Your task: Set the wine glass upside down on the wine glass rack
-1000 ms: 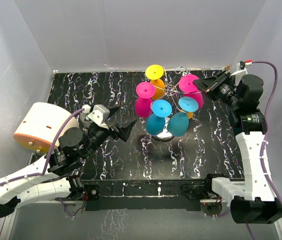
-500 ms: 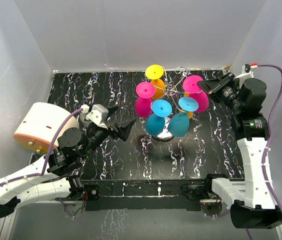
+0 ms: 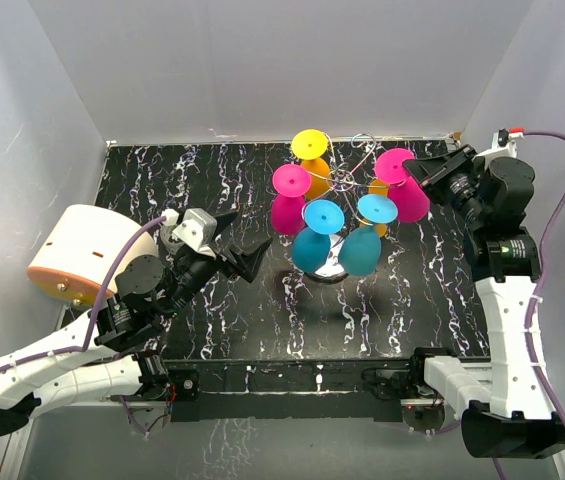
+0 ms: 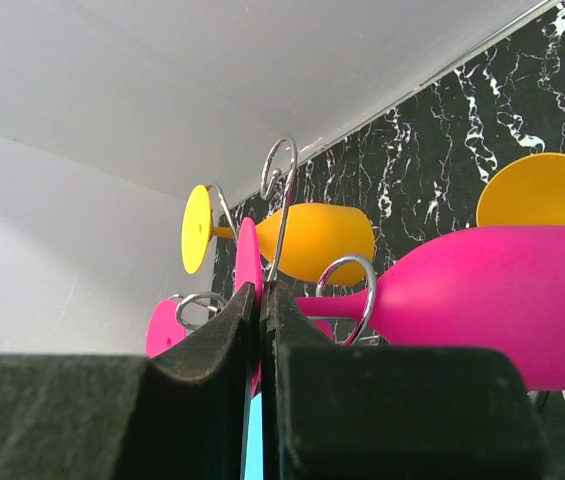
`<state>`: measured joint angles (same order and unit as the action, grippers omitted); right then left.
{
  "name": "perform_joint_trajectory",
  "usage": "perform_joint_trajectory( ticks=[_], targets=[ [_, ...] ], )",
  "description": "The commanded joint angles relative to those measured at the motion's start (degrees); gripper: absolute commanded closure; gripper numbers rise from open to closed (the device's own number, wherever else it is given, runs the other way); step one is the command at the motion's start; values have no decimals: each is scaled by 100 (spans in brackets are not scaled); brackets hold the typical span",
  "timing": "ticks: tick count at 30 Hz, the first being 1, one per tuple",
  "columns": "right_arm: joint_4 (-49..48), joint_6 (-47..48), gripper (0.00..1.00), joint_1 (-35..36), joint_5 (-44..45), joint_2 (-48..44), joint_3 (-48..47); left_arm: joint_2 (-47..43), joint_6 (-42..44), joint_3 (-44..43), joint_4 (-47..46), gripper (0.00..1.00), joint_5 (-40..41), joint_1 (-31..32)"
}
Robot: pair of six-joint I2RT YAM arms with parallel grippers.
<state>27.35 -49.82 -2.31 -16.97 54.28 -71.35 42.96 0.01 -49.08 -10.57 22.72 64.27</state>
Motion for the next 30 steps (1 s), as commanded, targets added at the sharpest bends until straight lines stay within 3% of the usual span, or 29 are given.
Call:
perform_joint_trajectory(
  ticks=[1, 13, 24, 30],
  targets=[
    [-445, 157, 100, -7, 111, 93, -120, -60, -21, -102, -158, 15, 48, 24],
    [-557, 501, 100, -3, -277, 606, -358, -95, -29, -106, -119, 15, 75, 22],
    [-426, 702, 59, -7, -220, 689, -451, -60, -1, -156, -114, 15, 65, 24],
    [-298, 1030, 44, -7, 370, 615, -533, -62, -31, -210, -27, 15, 101, 24]
  ],
)
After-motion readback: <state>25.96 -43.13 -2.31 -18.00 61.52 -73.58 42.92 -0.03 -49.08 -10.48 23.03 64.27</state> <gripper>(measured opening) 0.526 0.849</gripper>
